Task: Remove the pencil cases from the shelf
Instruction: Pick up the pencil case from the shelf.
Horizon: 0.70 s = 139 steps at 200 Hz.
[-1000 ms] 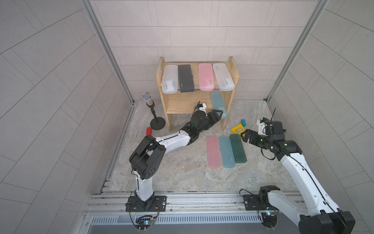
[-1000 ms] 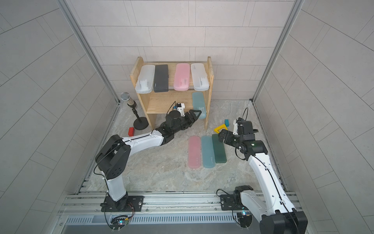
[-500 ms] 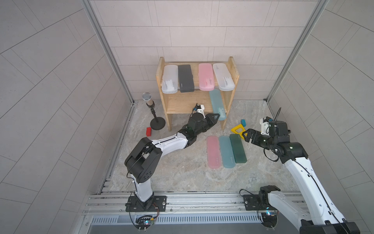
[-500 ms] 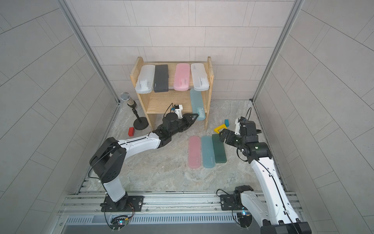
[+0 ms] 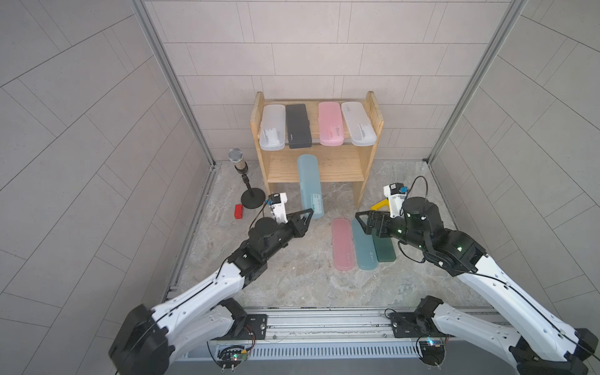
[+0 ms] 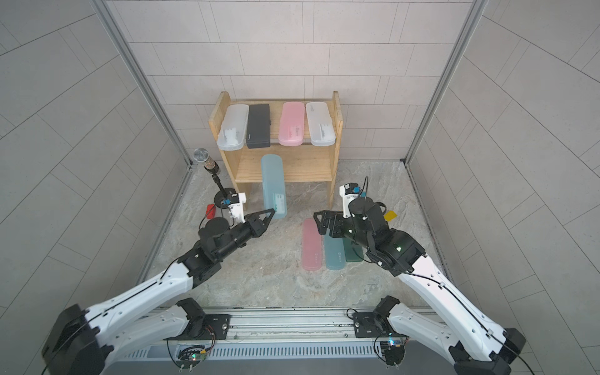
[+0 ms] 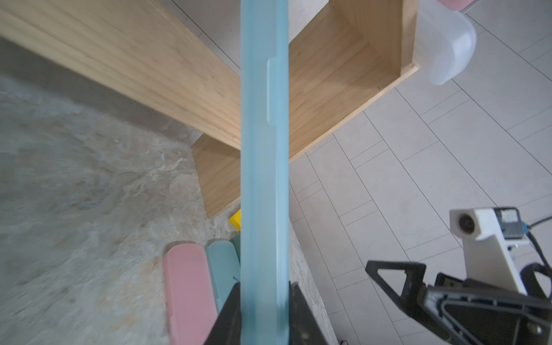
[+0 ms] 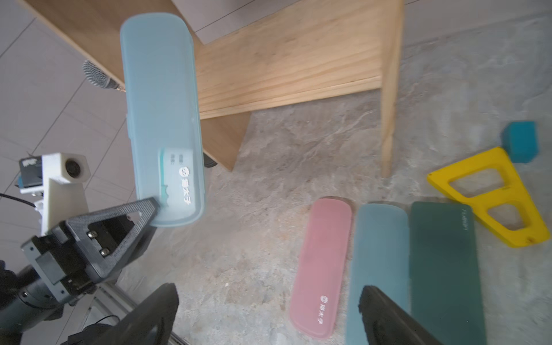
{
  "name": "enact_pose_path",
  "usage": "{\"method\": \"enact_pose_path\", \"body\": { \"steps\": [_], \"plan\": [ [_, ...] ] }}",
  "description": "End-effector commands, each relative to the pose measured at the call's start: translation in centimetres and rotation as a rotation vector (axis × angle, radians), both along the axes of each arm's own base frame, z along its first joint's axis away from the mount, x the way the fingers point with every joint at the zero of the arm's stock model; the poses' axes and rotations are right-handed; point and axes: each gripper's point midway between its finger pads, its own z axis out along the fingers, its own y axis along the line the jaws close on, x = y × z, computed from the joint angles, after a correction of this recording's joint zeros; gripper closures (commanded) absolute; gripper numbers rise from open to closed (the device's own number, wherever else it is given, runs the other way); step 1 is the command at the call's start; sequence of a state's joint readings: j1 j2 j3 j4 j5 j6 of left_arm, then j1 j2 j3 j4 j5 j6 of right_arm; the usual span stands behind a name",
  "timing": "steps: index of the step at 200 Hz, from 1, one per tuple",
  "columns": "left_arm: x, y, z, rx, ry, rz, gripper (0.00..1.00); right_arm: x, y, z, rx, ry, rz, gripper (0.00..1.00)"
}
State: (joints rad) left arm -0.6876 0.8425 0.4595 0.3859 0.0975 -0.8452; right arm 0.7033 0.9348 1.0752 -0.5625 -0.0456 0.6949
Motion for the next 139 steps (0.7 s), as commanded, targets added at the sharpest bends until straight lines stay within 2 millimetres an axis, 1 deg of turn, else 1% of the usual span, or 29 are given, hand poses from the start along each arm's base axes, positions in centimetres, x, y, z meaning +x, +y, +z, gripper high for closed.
{"method": "enact_pose_path", "body": {
  "steps": [1, 10, 12, 26, 27, 30, 36, 63, 77, 104, 106, 108, 139],
  "plan": [
    [-2.0, 3.2, -1.7, 0.051, -0.061, 0.059, 1.00, 0.4, 3.8, 3.6, 0.081, -0.097, 0.012, 0.00],
    [-3.1, 4.1, -1.9, 0.067, -0.082, 0.059, 1.00, 0.4, 5.7, 3.7, 0.080, -0.097, 0.041, 0.00],
    [-3.2, 4.2, -1.9, 0.071, -0.083, 0.060, 1.00, 0.4, 5.9, 3.7, 0.080, -0.096, 0.044, 0.00],
    [-4.6, 5.1, -0.8, 0.064, -0.129, 0.051, 1.00, 0.5, 8.5, 3.7, 0.085, -0.084, 0.084, 0.00],
    [-4.7, 5.2, -1.3, 0.074, -0.127, 0.050, 1.00, 0.5, 8.7, 3.7, 0.084, -0.083, 0.085, 0.00],
    [-4.9, 5.2, -1.8, 0.082, -0.130, 0.043, 1.00, 0.5, 9.2, 3.8, 0.085, -0.084, 0.094, 0.00],
    [-5.3, 5.5, -1.5, 0.071, -0.147, 0.038, 1.00, 0.6, 10.2, 3.8, 0.084, -0.084, 0.107, 0.00],
    [-6.5, 6.5, -1.3, 0.041, -0.180, 0.044, 1.00, 0.5, 14.3, 4.1, 0.071, -0.088, 0.166, 0.00],
    [-6.9, 6.7, -1.3, 0.033, -0.190, 0.042, 1.00, 0.4, 16.2, 3.9, 0.057, -0.082, 0.194, 0.00],
    [-7.3, 6.7, -1.0, 0.020, -0.200, 0.028, 1.00, 0.4, 18.9, 3.6, 0.029, -0.078, 0.232, 0.00],
    [-7.3, 6.7, -1.0, 0.019, -0.200, 0.028, 1.00, 0.4, 19.2, 3.2, 0.022, -0.074, 0.235, 0.00],
    [-7.3, 6.7, -1.0, 0.018, -0.200, 0.027, 1.00, 0.4, 19.3, 3.5, 0.024, -0.077, 0.237, 0.00],
    [-7.7, 6.7, -0.4, 0.004, -0.218, 0.014, 1.00, 0.7, 21.1, 2.5, -0.012, -0.064, 0.252, 0.00]
  ]
}}
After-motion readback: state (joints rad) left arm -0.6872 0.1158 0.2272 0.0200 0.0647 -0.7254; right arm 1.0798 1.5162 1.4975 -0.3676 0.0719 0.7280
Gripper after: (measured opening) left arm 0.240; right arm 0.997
